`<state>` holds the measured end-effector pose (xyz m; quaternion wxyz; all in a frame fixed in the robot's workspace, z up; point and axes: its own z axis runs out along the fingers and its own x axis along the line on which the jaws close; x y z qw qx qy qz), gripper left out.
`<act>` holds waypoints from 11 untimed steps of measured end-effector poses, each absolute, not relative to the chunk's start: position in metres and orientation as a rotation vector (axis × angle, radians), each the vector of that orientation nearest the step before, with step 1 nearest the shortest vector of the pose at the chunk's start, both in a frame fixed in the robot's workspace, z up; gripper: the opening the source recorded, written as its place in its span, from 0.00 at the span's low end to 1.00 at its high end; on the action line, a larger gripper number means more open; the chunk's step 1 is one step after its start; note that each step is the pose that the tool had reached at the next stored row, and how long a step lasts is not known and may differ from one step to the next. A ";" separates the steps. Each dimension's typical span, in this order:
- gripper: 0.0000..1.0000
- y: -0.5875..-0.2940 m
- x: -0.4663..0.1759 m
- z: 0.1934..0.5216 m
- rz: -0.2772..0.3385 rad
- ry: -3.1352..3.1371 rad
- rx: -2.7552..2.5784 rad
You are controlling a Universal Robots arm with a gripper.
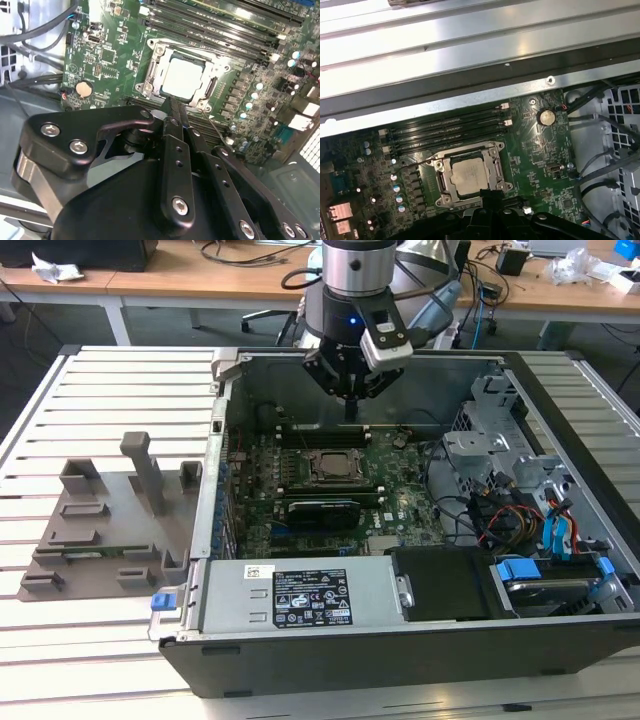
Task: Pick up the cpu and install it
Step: 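Install the first cpu locking lever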
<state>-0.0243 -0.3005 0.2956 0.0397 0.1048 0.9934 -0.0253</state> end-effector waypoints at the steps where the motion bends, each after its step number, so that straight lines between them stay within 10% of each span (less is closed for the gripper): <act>1: 0.11 -0.300 -0.024 0.296 -0.077 3.045 0.308; 11: 0.11 -0.300 -0.024 0.296 -0.071 3.055 0.152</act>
